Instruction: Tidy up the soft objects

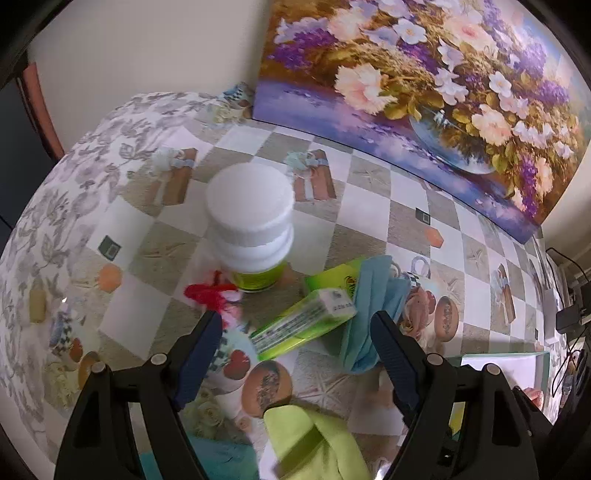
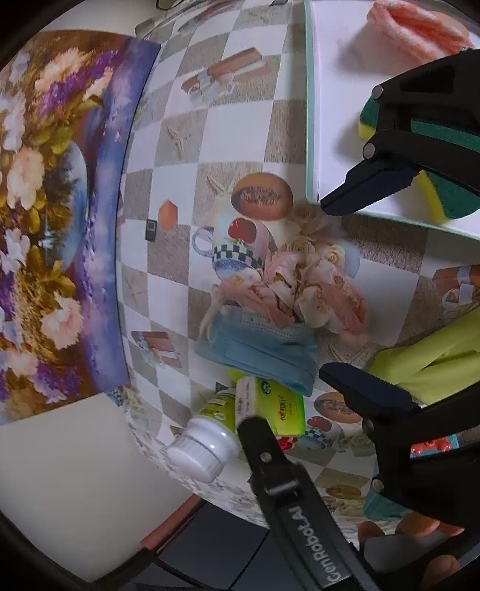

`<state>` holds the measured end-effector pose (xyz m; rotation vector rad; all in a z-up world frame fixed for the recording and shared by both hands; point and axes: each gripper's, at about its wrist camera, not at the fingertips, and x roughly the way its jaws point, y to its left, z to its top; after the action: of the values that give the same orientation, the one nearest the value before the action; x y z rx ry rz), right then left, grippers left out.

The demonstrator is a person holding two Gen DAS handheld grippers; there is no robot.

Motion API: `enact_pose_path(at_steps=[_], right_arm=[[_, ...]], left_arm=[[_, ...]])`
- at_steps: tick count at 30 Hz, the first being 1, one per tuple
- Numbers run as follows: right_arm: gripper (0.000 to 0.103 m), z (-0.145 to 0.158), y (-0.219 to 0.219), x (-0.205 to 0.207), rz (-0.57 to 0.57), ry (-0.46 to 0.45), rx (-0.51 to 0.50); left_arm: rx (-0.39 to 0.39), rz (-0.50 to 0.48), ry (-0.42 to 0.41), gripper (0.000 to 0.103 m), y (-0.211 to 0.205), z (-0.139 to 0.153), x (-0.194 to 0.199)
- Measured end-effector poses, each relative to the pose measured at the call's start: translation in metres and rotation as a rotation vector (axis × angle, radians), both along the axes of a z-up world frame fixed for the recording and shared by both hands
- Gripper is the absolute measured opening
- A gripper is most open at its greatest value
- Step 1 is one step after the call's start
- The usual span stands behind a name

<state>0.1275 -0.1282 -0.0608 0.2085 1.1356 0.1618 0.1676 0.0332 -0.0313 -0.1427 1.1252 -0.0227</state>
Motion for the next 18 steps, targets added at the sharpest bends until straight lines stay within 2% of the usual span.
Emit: enact_pose_path(at_steps=[10, 12, 18], right_arm=[[0.057, -0.018, 0.006, 0.005, 0.028, 0.031, 0.005], [0.053, -0.022, 0.006, 0.005, 0.028, 0.042, 0.019], [0.039, -0.029, 0.001, 0.005, 0.016, 0.06, 0.042]], left_arm=[[0.014, -0.024, -0.003, 0.073, -0.008, -0.012, 0.008], [0.011, -0.027, 0.009, 0.063, -0.009, -0.016, 0.009], [0.001, -0.025, 0.01, 0.046, -0.007, -0.018, 0.009]])
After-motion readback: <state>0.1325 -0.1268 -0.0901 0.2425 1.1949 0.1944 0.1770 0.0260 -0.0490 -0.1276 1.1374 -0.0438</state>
